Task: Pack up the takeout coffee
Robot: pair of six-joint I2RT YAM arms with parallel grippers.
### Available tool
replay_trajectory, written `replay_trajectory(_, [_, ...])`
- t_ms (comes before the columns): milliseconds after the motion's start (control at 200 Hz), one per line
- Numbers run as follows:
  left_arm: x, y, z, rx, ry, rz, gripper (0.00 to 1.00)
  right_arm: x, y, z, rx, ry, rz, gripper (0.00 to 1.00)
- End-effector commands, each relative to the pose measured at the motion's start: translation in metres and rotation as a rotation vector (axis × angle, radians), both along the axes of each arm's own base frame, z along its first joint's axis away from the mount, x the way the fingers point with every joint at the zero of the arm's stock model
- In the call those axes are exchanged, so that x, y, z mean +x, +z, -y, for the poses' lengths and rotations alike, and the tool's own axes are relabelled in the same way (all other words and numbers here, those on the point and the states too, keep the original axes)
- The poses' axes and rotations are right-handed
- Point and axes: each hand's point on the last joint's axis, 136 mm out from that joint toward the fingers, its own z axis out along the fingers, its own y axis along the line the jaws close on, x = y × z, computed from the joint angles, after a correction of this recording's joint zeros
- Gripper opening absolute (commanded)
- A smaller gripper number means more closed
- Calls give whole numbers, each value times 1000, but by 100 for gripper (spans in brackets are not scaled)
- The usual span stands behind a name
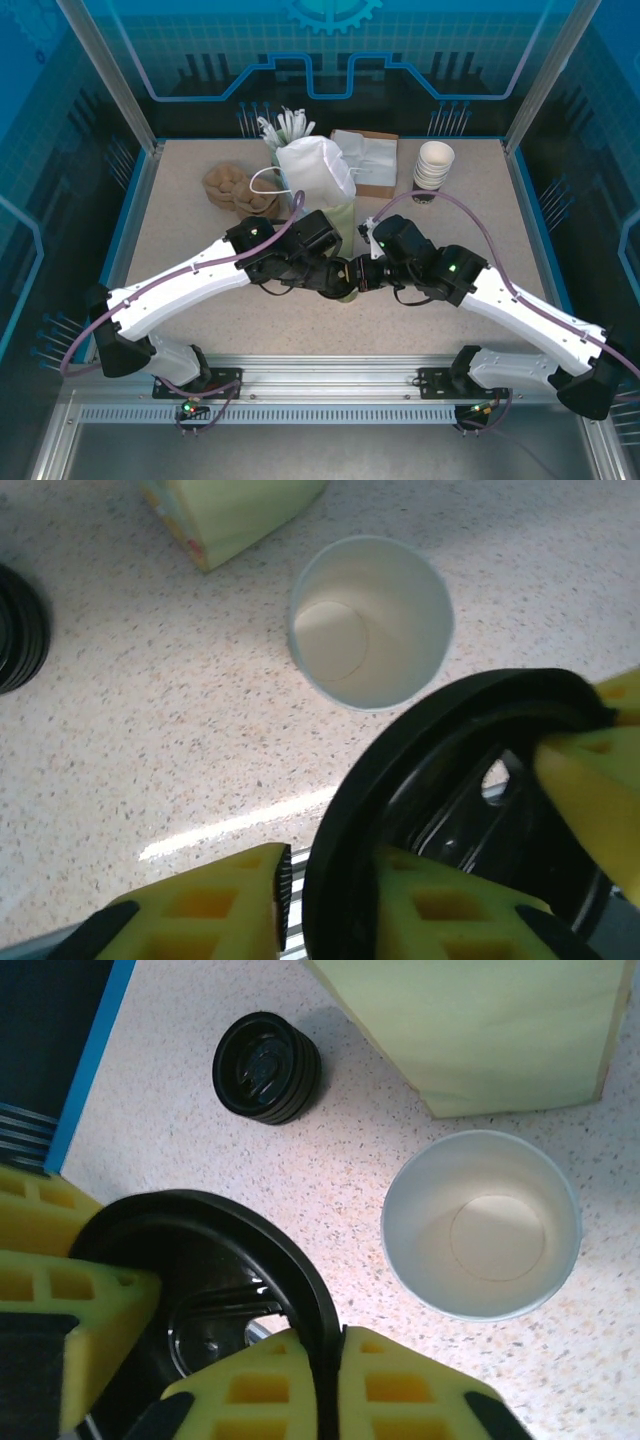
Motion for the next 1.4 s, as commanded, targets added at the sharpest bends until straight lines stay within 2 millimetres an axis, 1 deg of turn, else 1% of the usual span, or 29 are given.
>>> replay_trajectory(0, [-2, 26, 13, -111, -63, 56, 33, -1, 4, 9, 13, -7, -2, 0])
replay_trajectory(115, [0, 42, 19, -178, -96, 111, 45, 0, 3, 18, 13, -27, -14, 0])
replay_trajectory(310, [2, 74, 20, -263, -170, 243, 57, 1, -6, 37, -10, -60, -84, 0])
replay_trajectory(385, [3, 86, 22, -286, -230, 316, 59, -1, -11, 43, -25, -54, -126, 0])
replay_trajectory(490, [0, 104, 27, -315, -372, 450, 59, -7, -15, 49, -45, -20, -189, 0])
replay_trajectory(550, [-4, 110, 29, -317, -467, 533, 60, -11, -18, 52, -66, -3, -231, 0])
replay_trajectory(610, [-6, 115, 29, -311, -539, 610, 62, -15, -21, 57, -93, 5, -272, 0])
replay_trajectory(650, [-9, 114, 30, -301, -599, 645, 63, -17, -22, 59, -101, 14, -297, 0])
replay_trajectory(710, [-10, 112, 28, -270, -651, 683, 68, -20, -23, 60, -107, 28, -328, 0])
replay_trajectory(825, [-15, 110, 32, -245, -748, 718, 71, -25, -25, 61, -113, 50, -365, 0])
replay_trajectory(970, [-25, 106, 44, -252, -893, 758, 73, -29, -27, 62, -107, 67, -407, 0])
replay_trajectory(1071, [-31, 99, 52, -264, -983, 792, 66, -31, -28, 62, -112, 83, -438, 0])
replay_trajectory(1146, [-35, 92, 57, -259, -1049, 801, 66, -31, -28, 63, -113, 86, -449, 0])
replay_trajectory(1251, [-35, 83, 63, -241, -1106, 818, 66, -31, -25, 56, -74, 107, -463, 0])
replay_trajectory(1316, [-39, 75, 67, -237, -1171, 813, 65, -30, -25, 55, -68, 111, -469, 0])
replay_trajectory(1396, [-40, 71, 71, -240, -1197, 808, 64, -30, -25, 52, -57, 122, -482, 0])
